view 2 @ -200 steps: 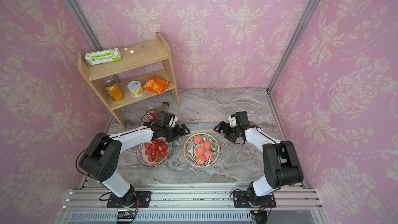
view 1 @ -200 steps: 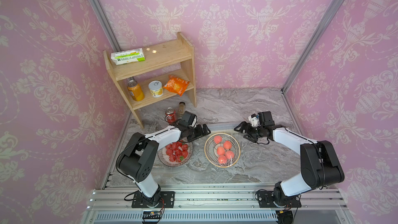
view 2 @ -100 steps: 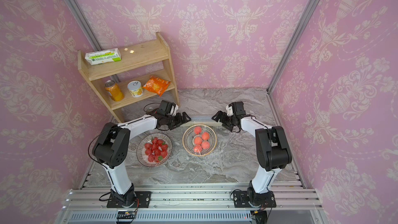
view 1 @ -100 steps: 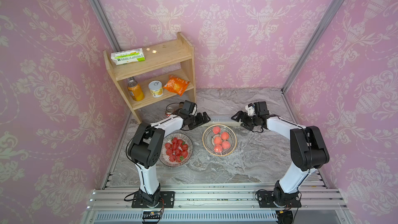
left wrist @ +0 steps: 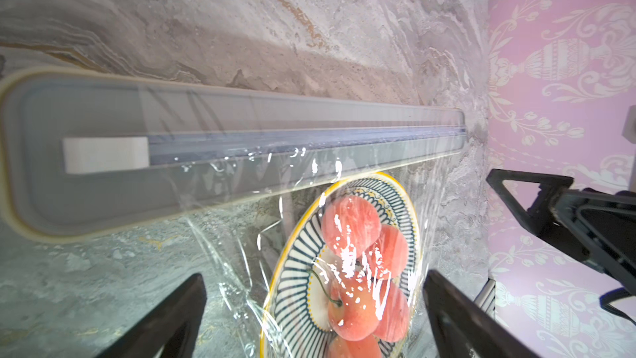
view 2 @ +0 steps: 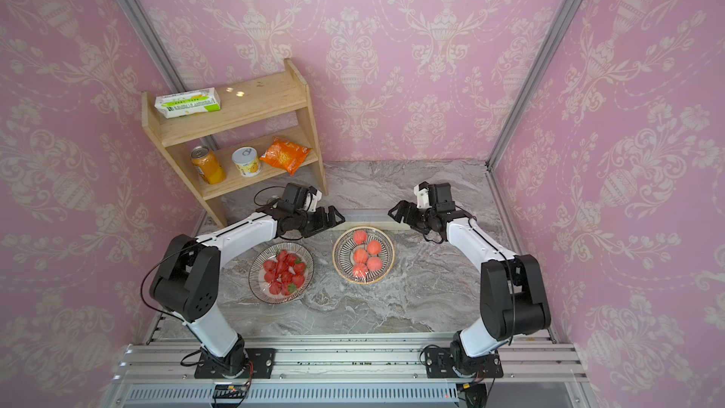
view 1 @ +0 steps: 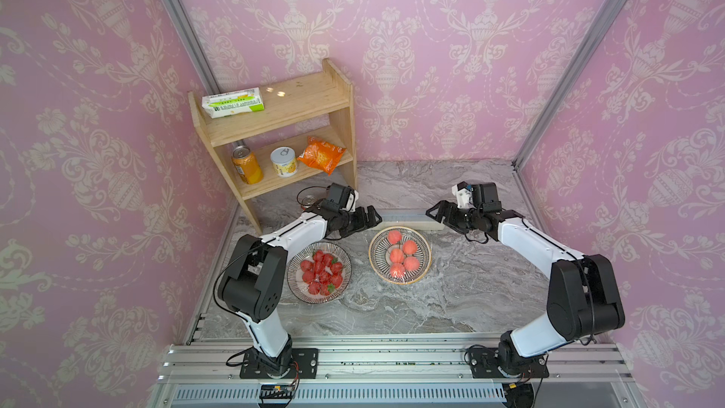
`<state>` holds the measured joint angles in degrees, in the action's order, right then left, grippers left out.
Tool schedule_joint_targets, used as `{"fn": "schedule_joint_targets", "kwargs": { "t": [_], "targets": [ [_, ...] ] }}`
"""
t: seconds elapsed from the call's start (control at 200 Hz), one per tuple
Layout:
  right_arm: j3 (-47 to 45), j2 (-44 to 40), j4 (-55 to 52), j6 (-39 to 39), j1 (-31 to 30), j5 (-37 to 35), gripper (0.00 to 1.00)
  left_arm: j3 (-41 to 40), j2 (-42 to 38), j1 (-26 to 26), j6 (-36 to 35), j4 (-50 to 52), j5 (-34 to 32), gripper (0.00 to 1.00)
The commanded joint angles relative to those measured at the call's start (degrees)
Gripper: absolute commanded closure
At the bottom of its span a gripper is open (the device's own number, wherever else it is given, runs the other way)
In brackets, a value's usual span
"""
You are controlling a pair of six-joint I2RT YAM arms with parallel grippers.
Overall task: Wrap the plate with plastic wrap
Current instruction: Move the plastic wrap cutting box to the center of the board, then move the plate to the center of the board.
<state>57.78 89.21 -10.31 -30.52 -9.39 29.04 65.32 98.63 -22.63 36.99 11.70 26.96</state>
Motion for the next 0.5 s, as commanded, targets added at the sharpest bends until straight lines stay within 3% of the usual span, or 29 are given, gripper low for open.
{"fn": "schedule_joint_targets", "kwargs": {
  "t": [0.0,0.495],
  "targets": [
    [-0.4,2.4,1.6,0.9,-3.1,2.8,0.12,0.6,0.4,-1.5,-0.4,-1.6,4.7,0.01],
    [1.4,12.6,2.3,0.4,-4.7,2.1,0.14,1.1,9.3,-3.1,0.5,-7.1,6.6,0.01]
  ]
}}
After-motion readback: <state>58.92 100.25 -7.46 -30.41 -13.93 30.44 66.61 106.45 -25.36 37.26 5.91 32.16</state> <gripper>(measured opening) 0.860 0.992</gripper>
